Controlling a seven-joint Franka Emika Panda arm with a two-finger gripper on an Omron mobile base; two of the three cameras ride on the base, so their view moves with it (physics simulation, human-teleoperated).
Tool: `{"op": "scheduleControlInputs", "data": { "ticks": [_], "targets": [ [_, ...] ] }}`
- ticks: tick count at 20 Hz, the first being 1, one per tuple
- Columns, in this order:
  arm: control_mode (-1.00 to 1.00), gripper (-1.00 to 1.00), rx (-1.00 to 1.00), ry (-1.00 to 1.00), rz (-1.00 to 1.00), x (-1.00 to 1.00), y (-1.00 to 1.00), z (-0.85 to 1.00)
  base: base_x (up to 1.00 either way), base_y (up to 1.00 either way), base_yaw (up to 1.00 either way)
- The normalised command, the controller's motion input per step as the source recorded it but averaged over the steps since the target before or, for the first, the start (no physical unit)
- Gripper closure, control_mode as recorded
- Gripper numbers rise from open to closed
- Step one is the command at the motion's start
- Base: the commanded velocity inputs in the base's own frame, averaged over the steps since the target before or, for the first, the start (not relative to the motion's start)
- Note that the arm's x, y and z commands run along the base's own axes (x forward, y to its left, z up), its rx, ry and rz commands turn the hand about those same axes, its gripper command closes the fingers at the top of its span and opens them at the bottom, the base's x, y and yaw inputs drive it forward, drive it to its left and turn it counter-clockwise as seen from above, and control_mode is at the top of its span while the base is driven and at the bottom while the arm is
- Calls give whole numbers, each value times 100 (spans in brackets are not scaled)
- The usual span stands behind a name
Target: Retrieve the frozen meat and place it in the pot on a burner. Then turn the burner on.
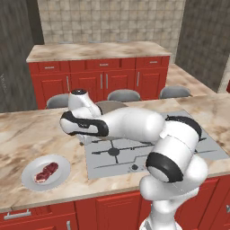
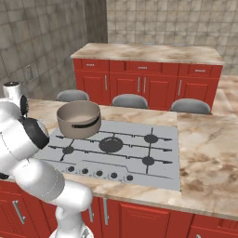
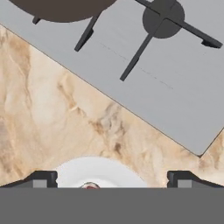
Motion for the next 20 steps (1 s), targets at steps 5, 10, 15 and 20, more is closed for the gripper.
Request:
{"op": "scheduleControlInputs", "data": {
  "ticks": [5,10,15,20],
  "targets": [
    [-100,-100,3,0,-3,4,49,-28,0,0,0],
    [-100,-100,1,0,-3,13,50,-14,0,0,0],
    [-100,-100,0,0,8,-12,21,0,0,0,0],
    [-100,-100,-1,15,21,-1,32,-3,0,0,0]
  ]
}}
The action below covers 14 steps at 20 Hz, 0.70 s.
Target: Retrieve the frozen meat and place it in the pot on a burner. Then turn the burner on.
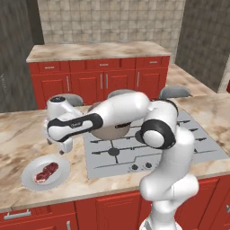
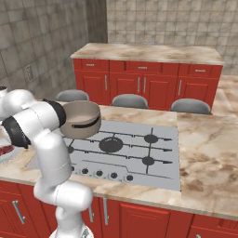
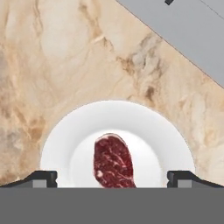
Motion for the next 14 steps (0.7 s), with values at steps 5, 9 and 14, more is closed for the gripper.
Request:
{"op": "scheduleControlInputs", "data": {
  "ticks": [5,9,14],
  "targets": [
    [-100,-100,-7,0,33,-12,16,-2,0,0,0],
    [-100,-100,-15,-1,24,-12,41,-1,0,0,0],
    [-100,-100,-1,0,4,-2,4,-19,0,0,0]
  ]
}}
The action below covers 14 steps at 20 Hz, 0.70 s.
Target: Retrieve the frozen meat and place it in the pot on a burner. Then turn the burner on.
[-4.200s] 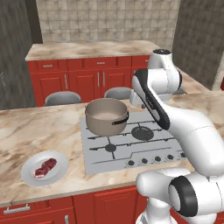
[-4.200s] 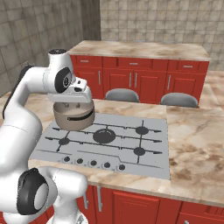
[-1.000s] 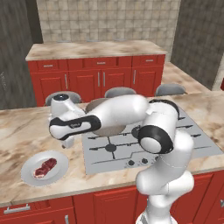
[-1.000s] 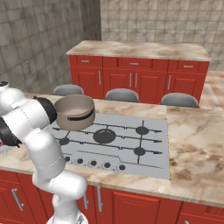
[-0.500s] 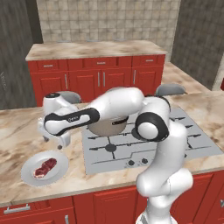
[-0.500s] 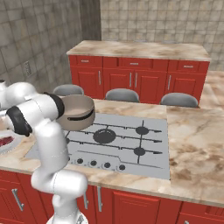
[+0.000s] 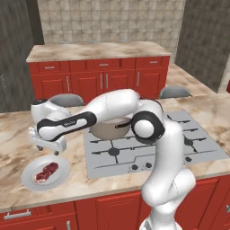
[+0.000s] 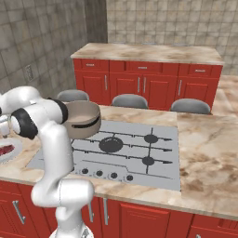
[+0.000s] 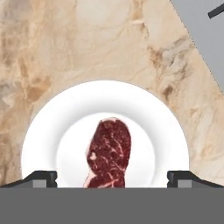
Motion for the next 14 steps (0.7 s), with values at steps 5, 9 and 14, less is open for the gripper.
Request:
{"op": "scheduleControlInputs", "data": {
  "ticks": [5,9,14],
  "targets": [
    [-100,-100,-6,-1,0,-15,0,-55,0,0,0],
    [-100,-100,-3,-2,0,-10,0,-51,0,0,0],
    [-100,-100,0,0,2,0,0,-40,0,0,0]
  ]
}}
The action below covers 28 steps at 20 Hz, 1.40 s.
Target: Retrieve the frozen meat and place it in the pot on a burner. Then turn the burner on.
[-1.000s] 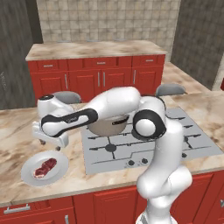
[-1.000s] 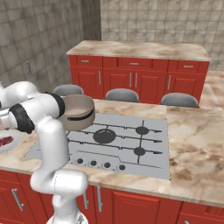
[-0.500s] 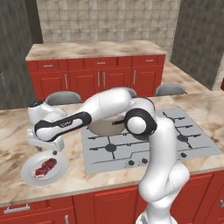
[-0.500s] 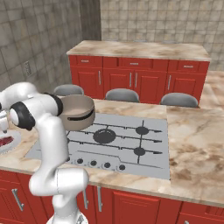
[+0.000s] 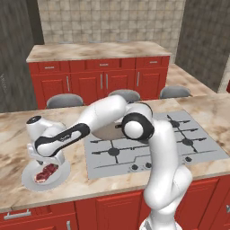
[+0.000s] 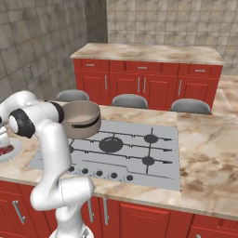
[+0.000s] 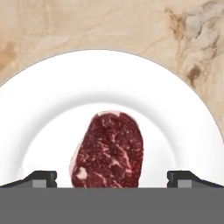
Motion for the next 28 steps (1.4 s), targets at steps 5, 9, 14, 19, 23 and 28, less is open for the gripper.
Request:
{"op": "scheduleControlInputs", "data": {
  "ticks": [5,9,14,19,23,28],
  "targets": [
    [-100,-100,0,0,0,0,0,-48,0,0,0],
    [-100,-100,0,0,0,0,0,-27,0,0,0],
    [-100,-100,0,0,0,0,0,-25,0,0,0],
    [-100,100,0,-1,0,-5,0,-34,0,0,0],
    [-100,100,0,-10,0,-10,0,-14,0,0,0],
    [-100,100,3,-6,-1,-10,-28,11,0,0,0]
  ]
}}
